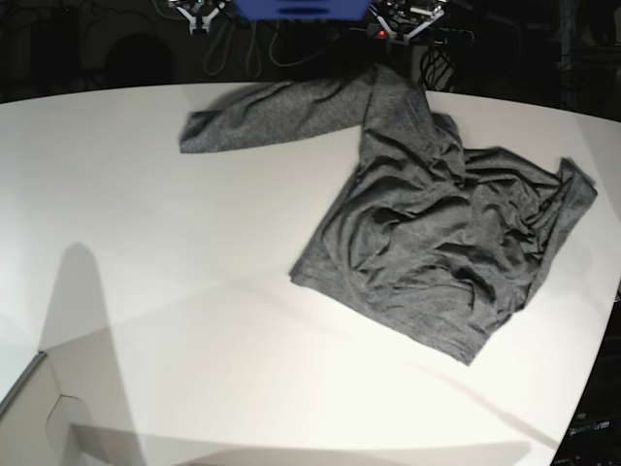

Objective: Layout the t-shirt on the table in an organized manner, then fold the t-shirt properly

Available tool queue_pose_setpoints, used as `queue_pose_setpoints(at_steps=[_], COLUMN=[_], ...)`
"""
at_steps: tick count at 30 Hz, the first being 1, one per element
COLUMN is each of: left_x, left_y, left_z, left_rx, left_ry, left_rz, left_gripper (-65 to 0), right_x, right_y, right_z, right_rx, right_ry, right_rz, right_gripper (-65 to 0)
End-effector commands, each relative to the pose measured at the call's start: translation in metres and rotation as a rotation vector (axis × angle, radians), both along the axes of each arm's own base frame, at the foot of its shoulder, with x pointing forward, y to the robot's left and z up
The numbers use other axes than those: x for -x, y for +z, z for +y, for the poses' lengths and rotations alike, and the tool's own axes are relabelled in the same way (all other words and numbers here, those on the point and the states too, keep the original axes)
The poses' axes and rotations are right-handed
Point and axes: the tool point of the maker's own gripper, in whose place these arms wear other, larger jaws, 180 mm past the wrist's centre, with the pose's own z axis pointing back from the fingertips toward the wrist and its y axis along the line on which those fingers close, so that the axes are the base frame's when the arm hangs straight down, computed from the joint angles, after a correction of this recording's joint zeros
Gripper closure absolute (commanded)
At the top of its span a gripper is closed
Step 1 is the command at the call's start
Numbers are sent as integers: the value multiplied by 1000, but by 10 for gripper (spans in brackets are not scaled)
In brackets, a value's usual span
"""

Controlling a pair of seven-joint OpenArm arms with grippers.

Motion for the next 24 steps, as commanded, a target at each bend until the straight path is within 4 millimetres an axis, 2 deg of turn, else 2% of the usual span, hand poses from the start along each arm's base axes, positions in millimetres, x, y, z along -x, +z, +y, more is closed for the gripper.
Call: queue_pose_setpoints(at_steps=[1,4,11,15,24], left_x=[4,5,10,12,12], left_y=[0,0,0,0,0], left_z=[3,4,5,4,5], left_rx=[-8,-10,-11,-9,-9], left_ry=[-3,-1,2,4,2], left_rz=[7,8,17,20,21], left_gripper=[-1,-1,-1,-1,-1], right_x=[2,2,0,0,-22], right_y=[0,1,0,0,-1], right_z=[-4,-7,3,3,4], right_rx=[1,5,-18,-19,-17], right_ry=[5,8,124,129,123], right_rz=[1,0,2,2,-32], right_gripper=[0,0,0,0,0])
